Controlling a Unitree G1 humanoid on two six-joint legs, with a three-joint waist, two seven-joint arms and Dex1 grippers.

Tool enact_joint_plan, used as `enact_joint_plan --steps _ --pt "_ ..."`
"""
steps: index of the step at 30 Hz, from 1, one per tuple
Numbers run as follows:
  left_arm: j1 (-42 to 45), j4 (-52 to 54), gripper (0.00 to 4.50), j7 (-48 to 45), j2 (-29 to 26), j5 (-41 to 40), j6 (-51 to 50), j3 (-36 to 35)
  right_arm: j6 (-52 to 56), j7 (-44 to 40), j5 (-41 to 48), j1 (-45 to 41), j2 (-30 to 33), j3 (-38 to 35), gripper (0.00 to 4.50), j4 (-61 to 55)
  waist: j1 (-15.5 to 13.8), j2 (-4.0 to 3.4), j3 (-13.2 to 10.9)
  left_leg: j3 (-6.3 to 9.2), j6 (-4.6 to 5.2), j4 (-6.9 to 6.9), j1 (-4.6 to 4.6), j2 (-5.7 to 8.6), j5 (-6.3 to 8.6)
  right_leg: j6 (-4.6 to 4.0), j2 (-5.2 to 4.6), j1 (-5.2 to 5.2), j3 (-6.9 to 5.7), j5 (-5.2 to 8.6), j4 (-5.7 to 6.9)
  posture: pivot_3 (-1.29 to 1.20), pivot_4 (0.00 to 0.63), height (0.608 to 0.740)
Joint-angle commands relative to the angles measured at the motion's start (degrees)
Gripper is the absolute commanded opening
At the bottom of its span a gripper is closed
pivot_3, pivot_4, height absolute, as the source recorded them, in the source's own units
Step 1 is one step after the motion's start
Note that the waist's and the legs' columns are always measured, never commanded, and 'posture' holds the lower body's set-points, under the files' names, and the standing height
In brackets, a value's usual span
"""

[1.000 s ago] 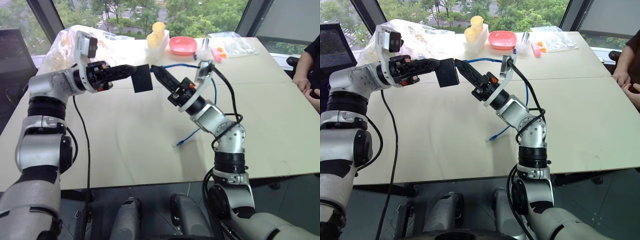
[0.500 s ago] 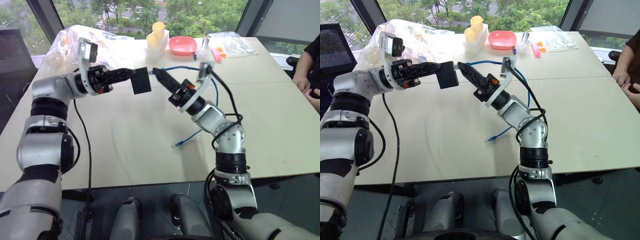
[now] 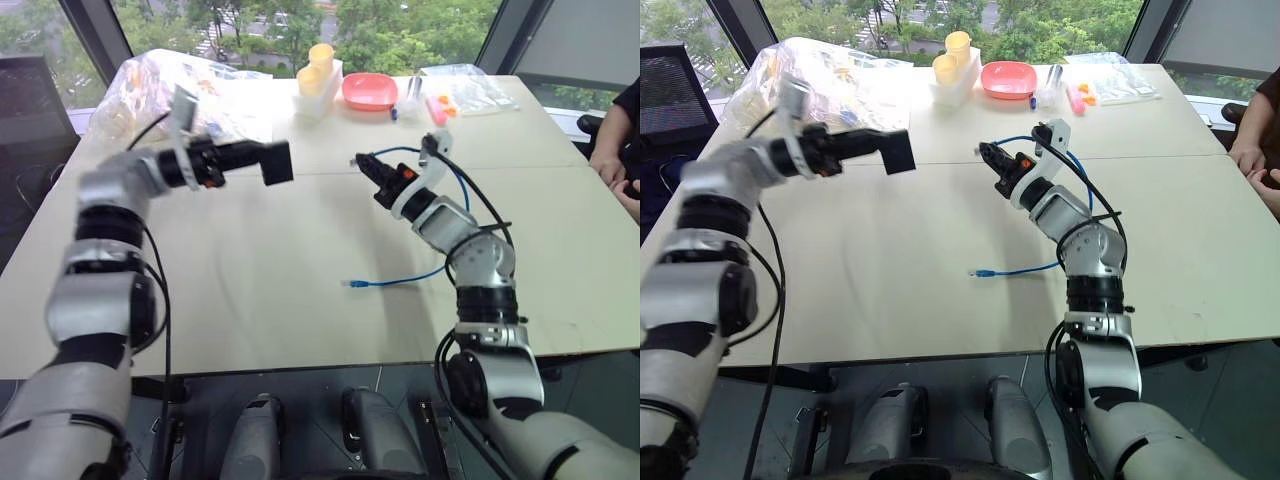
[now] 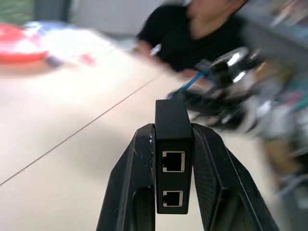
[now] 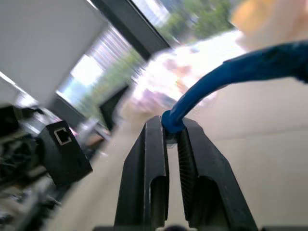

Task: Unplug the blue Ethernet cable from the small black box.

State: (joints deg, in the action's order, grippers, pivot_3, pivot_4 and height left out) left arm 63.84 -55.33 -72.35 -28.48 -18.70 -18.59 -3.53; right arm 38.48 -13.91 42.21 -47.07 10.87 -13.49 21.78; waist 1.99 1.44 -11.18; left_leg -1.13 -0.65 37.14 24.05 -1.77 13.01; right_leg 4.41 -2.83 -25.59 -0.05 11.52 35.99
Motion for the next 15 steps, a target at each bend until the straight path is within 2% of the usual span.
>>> enact_joint_plan --steps 1,3,4,6,8,11,15 --pt "0.22 2.77 0.51 5.51 2.40 1.70 6.06 -0.86 1.43 5.06 -3.69 -5.03 2.18 -2.16 0.01 8.60 0.00 0.00 0.00 -0.01 0.00 -0.01 0.06 0.00 0.00 0.00 0.00 -0.06 0.01 0.00 0.00 0.00 0.150 0.740" --pt "-0.75 3.62 0.51 7.88 4.34 2.12 7.50 -1.05 2.90 6.77 -5.34 -6.59 3.35 -2.53 0.84 12.41 0.00 0.00 0.00 -0.05 0.00 0.01 0.40 0.01 0.00 0.01 0.00 -0.43 0.05 -0.02 0.05 0.00 0.150 0.740" --pt "-1.37 4.17 0.51 8.93 5.13 2.39 8.06 -0.94 4.28 7.01 -5.65 -6.97 3.74 -2.62 1.08 13.02 0.00 0.00 0.00 -0.08 0.00 0.00 0.43 0.01 0.00 0.01 0.00 -0.49 0.09 -0.02 0.06 0.00 0.150 0.740" --pt "-2.48 5.34 0.51 10.10 6.11 2.65 8.79 -0.75 8.46 8.43 -6.36 -7.00 4.36 -2.33 2.06 12.70 0.06 0.00 0.00 -0.11 0.02 -0.05 0.44 0.01 0.01 0.01 0.00 -0.54 0.11 -0.02 0.07 0.00 0.150 0.740" --pt "-3.33 6.36 0.51 11.85 6.66 2.95 9.76 -0.88 12.73 9.85 -5.91 -5.80 4.37 -2.80 3.05 9.89 0.40 0.00 0.00 -0.14 0.08 -0.06 0.43 0.01 0.04 0.02 0.00 -0.58 0.15 -0.02 0.10 0.00 0.150 0.740" --pt "-4.41 7.00 0.51 14.73 7.33 4.18 12.96 -0.83 20.75 6.21 -2.92 -1.96 4.81 -1.28 4.48 0.16 0.41 0.01 0.01 -0.13 0.09 -0.07 0.43 -0.02 0.05 0.02 0.05 -0.62 0.17 -0.02 0.14 0.00 0.150 0.740" --pt "-5.93 8.36 0.51 17.50 9.40 3.64 14.45 -1.45 31.52 -0.03 3.90 5.27 6.28 1.86 4.48 -18.11 0.06 0.01 0.01 -0.11 0.10 -0.05 0.44 -0.03 0.05 0.02 0.07 -0.61 0.16 -0.02 0.13 0.00 0.150 0.740"
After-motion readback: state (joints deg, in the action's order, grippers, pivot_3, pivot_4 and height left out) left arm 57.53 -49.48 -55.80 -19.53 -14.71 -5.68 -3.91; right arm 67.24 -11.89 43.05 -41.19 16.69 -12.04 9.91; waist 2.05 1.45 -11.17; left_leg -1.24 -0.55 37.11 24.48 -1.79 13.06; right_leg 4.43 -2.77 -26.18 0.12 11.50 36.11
